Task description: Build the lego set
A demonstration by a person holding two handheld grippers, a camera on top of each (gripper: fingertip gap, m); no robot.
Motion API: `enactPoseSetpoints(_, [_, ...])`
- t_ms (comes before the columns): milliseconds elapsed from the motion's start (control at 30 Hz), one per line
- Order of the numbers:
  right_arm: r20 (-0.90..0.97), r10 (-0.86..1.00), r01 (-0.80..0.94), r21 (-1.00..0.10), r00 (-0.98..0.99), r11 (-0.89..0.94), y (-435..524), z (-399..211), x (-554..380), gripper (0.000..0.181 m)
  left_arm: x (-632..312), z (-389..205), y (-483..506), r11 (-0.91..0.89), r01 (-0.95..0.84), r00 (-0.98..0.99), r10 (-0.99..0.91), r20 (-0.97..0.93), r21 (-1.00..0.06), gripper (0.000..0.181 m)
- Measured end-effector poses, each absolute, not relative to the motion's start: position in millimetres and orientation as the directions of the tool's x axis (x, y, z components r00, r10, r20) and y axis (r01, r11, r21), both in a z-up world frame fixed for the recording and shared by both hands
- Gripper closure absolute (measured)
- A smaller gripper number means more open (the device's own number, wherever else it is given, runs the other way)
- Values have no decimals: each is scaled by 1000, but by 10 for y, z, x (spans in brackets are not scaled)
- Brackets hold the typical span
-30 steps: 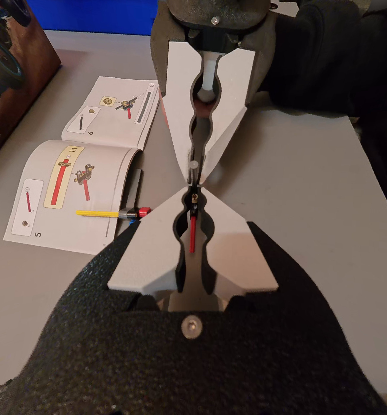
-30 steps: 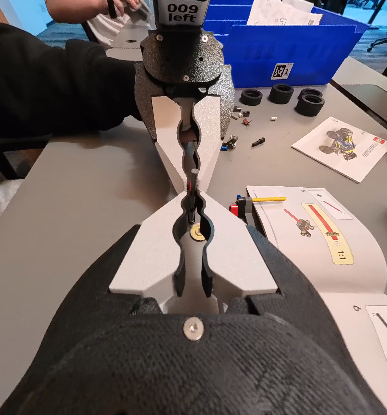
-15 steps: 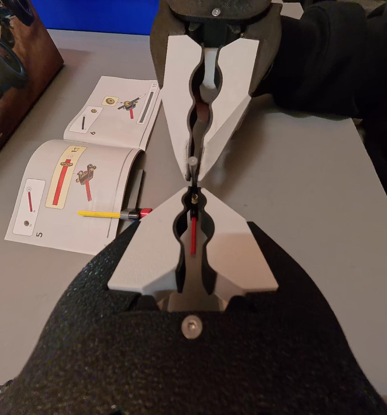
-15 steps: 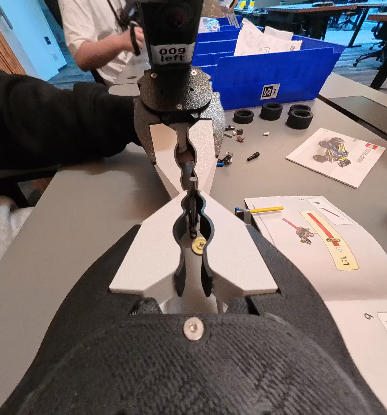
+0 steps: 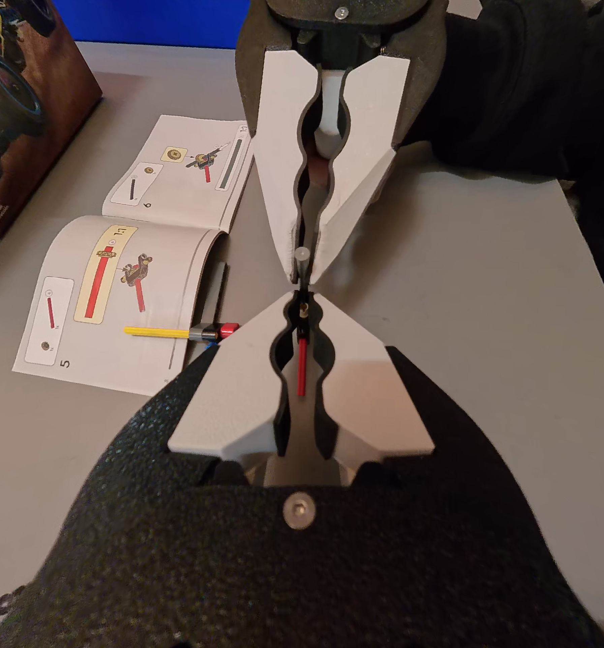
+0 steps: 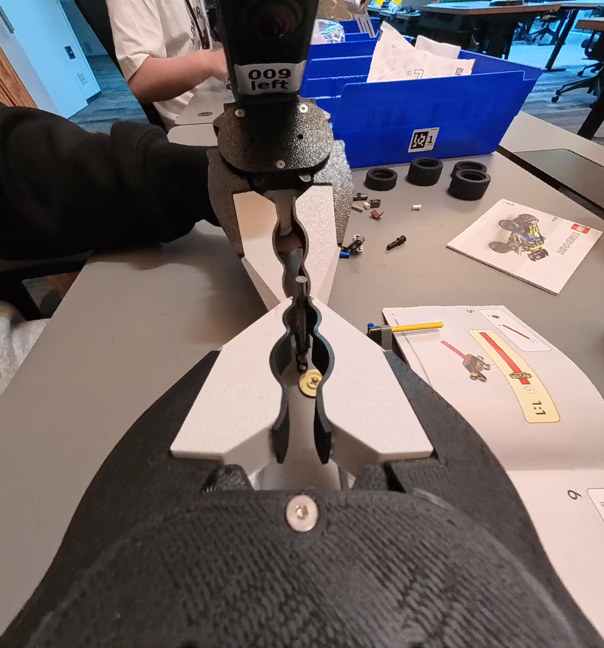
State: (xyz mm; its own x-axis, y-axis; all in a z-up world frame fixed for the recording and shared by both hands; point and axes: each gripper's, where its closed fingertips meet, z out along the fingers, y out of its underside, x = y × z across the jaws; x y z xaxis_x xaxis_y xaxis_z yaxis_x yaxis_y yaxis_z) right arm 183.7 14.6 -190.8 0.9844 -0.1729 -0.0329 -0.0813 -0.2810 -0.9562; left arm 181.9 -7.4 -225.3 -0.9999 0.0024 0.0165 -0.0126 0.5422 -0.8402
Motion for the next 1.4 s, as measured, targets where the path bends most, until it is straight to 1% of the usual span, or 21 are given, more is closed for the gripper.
enactPoseSetpoints(400, [-38,-173,-88,-952,984,-293,105,-1925,1826,179,1821,-2253,-74,542,-19,-1000,1,23,-840,179])
enactPoseSetpoints(467, [18,-192,-70,-893,981,-444,-52,-2141,1867,162,1819,-2251,-71,541,-17,-1000,0,20,-841,179])
enactPoseSetpoints(533, [106,-172,-20,-798,979,-602,-200,-2406,1871,159,1814,-2253,-67,542,-15,-1000,0,18,-840,180])
enactPoseSetpoints(567, [134,-163,-3,-764,977,-645,-220,-2490,1875,156,1811,-2253,-68,543,-14,-1000,2,17,-840,179])
enactPoseSetpoints(633, [167,-153,26,-751,974,-659,-160,-2523,1886,153,1813,-2253,-67,543,-18,-1000,2,23,-840,180])
enactPoseSetpoints(700, [136,-134,16,-758,982,-652,-101,-2530,1851,155,1817,-2253,-66,543,-23,-1000,0,27,-840,180])
enactPoseSetpoints(900, [117,-121,9,-756,986,-655,-51,-2544,1884,163,1828,-2254,-66,543,-32,-999,-7,34,-839,179])
enactPoseSetpoints(1200, [124,-125,12,-755,984,-656,-59,-2540,1892,164,1832,-2254,-67,542,-38,-999,-9,39,-839,180])
enactPoseSetpoints(1267, [138,-125,23,-757,983,-653,-83,-2530,1900,172,1829,-2254,-66,542,-38,-999,-8,40,-839,180])
enactPoseSetpoints(1333, [120,-131,16,-793,984,-609,-95,-2440,1891,180,1830,-2254,-65,542,-37,-999,-8,39,-839,180])
enactPoseSetpoints(1400, [107,-135,10,-815,985,-579,-110,-2381,1883,181,1827,-2255,-66,542,-36,-999,-5,39,-839,180])
